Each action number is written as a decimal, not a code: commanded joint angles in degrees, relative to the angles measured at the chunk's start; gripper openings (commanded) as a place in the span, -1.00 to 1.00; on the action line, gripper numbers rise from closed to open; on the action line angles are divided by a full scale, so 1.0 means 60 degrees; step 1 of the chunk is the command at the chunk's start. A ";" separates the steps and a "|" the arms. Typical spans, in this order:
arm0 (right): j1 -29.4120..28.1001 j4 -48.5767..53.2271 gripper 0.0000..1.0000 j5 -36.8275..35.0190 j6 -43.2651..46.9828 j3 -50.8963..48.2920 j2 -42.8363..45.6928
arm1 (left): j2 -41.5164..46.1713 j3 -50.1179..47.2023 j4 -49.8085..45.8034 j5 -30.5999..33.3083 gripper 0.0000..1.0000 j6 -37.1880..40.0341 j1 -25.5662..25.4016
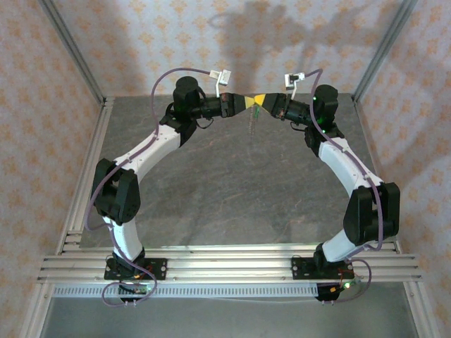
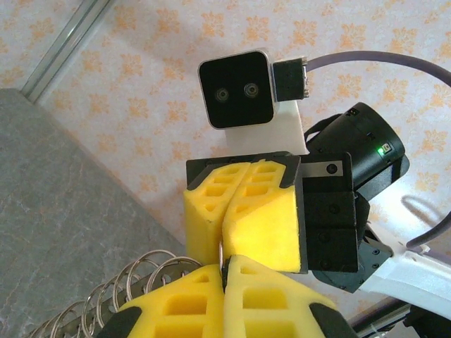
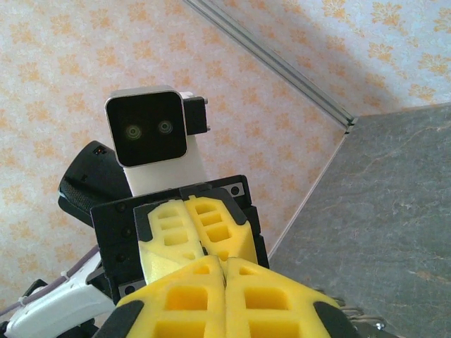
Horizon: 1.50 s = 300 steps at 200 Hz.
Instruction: Put the keys on the keyring
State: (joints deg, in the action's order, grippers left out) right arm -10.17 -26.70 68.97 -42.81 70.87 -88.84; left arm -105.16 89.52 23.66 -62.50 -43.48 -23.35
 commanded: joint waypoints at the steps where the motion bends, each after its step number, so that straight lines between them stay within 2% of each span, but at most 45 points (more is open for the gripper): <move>1: 0.0040 -0.0503 -0.79 -0.0349 -0.0102 -0.0049 0.0203 | 0.0183 -0.0034 0.0521 0.0008 -1.00 0.0147 -0.0238; 25: 0.0236 -0.0608 -0.45 -0.0859 -0.0267 -0.0212 0.0450 | 0.0282 -0.0187 0.0680 0.0336 -1.00 0.0136 -0.0238; 55: 0.0549 -0.1187 -0.38 -0.1373 -0.0716 -0.0788 0.0801 | 0.0403 -0.0351 0.0872 0.0613 -1.00 0.0085 -0.0235; 130: 0.0584 -0.2522 -0.36 -0.1435 -0.1493 -0.2002 0.1121 | 0.0237 -0.0317 0.1632 0.0763 -1.00 -0.0546 -0.0238; 219: -0.0082 -0.2892 -0.32 -0.1425 -0.1596 -0.1792 0.0826 | 0.0140 -0.0254 0.1799 0.0793 -1.00 -0.0736 -0.0237; 239: -0.0161 -0.2917 -0.37 -0.1432 -0.1596 -0.1849 0.0790 | 0.0176 -0.0284 0.1797 0.0821 -1.00 -0.0728 -0.0238; 269: -0.0177 -0.2948 -0.63 -0.1476 -0.1581 -0.2133 0.0943 | 0.0213 -0.0355 0.1791 0.0923 -1.00 -0.0714 -0.0238; 300: -0.0170 -0.2868 -0.56 -0.1544 -0.1501 -0.2459 0.1208 | 0.0213 -0.0373 0.1783 0.1053 -1.00 -0.0720 -0.0216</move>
State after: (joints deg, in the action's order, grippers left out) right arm -11.00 -41.45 60.14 -52.73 57.76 -83.57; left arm -105.16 87.18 30.74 -57.56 -47.57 -24.51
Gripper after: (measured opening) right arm 0.206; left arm 0.042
